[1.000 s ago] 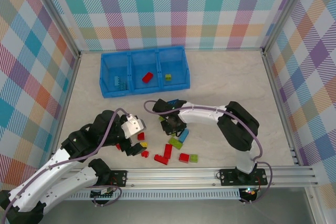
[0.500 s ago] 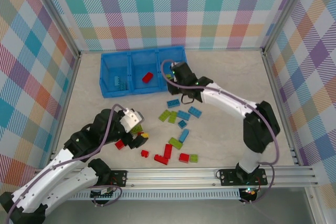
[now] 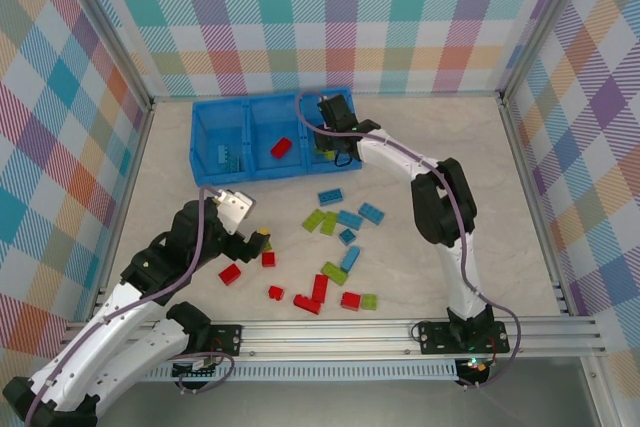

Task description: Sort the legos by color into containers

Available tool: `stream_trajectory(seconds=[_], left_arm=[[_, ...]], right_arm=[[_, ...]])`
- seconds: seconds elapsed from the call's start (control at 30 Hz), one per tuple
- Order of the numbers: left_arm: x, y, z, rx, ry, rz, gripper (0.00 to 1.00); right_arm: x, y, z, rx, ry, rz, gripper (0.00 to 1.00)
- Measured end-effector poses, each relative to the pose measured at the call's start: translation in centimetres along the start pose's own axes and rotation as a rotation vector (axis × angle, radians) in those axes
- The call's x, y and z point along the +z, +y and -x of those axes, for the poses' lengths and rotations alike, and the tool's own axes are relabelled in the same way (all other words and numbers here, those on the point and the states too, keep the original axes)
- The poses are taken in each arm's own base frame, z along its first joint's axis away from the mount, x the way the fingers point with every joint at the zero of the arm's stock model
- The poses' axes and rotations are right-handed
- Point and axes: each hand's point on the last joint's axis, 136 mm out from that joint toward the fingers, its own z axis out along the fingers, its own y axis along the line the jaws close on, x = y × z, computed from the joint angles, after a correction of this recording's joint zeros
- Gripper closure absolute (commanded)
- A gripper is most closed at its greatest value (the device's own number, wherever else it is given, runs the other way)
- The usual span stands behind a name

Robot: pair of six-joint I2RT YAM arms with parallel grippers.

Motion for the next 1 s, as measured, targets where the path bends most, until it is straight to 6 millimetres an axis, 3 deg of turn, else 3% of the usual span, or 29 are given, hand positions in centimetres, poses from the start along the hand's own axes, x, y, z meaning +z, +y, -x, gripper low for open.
stream_trajectory(seconds=[0.2, 0.3, 0.4, 0.53, 0.63, 0.7, 0.8, 0.9, 1.0], left_arm=[[0.3, 0.4, -0.3, -0.014, 0.016, 0.026, 0.00], [0.3, 0.4, -0.3, -0.030, 0.020, 0.028, 0.00], [0.6, -0.2, -0.4, -0.056, 0.030, -0.009, 0.00], [1.0, -1.9, 1.5, -0.139, 0.049, -0.115, 0.00], [2.1, -3.3, 3.8, -0.200, 0.054, -0.190, 0.00], [3.4, -4.5, 4.6, -0.210, 0.080, -0.222, 0.00], [6.3, -6.9, 4.6, -0.180, 0.162, -0.266, 0.00], [10.0, -8.9, 4.1, -0.145, 0.265, -0.280, 0.00], [13.9, -9.9, 3.6, -0.119, 0.336, -0.260, 0.00]], right_arm=[[-0.6, 0.1, -0.2, -0.003, 0.016, 0.008, 0.60], [-2.7, 0.2, -0.2, 0.002, 0.017, 0.034, 0.54], [-7.1, 0.4, -0.6, 0.007, 0.015, 0.097, 0.39], [-15.4, 1.2, -1.7, 0.003, 0.000, 0.250, 0.26], [-21.0, 1.5, -5.0, 0.007, 0.029, 0.368, 0.20], [-23.3, 1.6, -8.5, 0.024, 0.093, 0.433, 0.15], [-25.1, 1.3, -14.9, 0.080, 0.245, 0.501, 0.00], [-26.5, 0.8, -20.5, 0.127, 0.390, 0.528, 0.00], [-27.9, 0.3, -22.8, 0.154, 0.446, 0.527, 0.00]])
